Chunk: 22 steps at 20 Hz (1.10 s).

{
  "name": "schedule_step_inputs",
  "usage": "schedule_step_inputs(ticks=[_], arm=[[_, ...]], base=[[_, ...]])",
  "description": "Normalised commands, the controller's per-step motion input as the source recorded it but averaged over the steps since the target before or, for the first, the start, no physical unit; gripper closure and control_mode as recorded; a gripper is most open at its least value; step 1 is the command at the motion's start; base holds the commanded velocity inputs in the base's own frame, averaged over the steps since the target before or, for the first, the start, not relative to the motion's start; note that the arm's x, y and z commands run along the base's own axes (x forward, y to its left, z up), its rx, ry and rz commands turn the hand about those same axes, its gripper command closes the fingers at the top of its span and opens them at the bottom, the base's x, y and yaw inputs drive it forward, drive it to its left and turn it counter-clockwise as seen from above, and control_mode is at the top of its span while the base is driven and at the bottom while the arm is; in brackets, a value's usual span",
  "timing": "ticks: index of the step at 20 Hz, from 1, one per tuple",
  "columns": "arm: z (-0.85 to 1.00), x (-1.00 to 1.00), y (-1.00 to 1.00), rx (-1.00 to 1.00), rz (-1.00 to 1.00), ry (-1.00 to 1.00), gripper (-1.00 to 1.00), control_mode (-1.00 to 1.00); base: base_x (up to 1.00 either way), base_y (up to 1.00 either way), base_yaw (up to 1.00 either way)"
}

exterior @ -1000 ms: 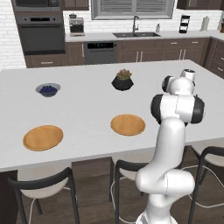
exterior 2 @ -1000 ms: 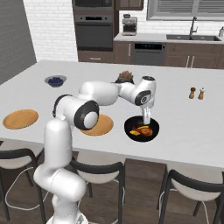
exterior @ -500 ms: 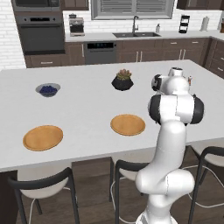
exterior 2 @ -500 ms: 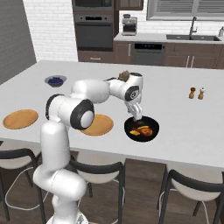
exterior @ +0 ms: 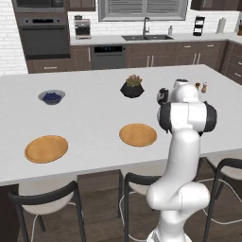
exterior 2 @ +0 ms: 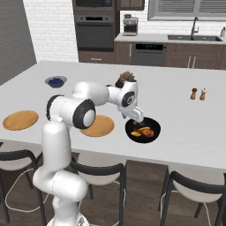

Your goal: Pick the chicken drumstick and corn from their plates and place them in the bowl. Then put the bowl in the fridge.

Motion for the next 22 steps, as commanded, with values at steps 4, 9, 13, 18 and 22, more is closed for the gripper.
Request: schedule_step_inputs(ticks=[4,9,13,18,22], arm=[[-0.31,0.38,0.14,-0.09,0.32,0.09,-1.0,-1.0],[-0.38,0.37,0.19,-0.09,0.29,0.09,-1.0,-1.0],[-0.37,0.15,0.0,-0.04,0.22,0.07,-1.0,-1.0],[-0.37,0.05,-0.11,-0.02,0.18,0.04,-1.0,-1.0],[-0.29,0.0,-0.15,0.0,0.16,0.0,-1.0,-1.0]], base=[[0.0,0.0,0.0],[0.0,0.0,0.0],[0.0,0.0,0.0],[0.0,0.0,0.0],[0.0,0.0,0.0]])
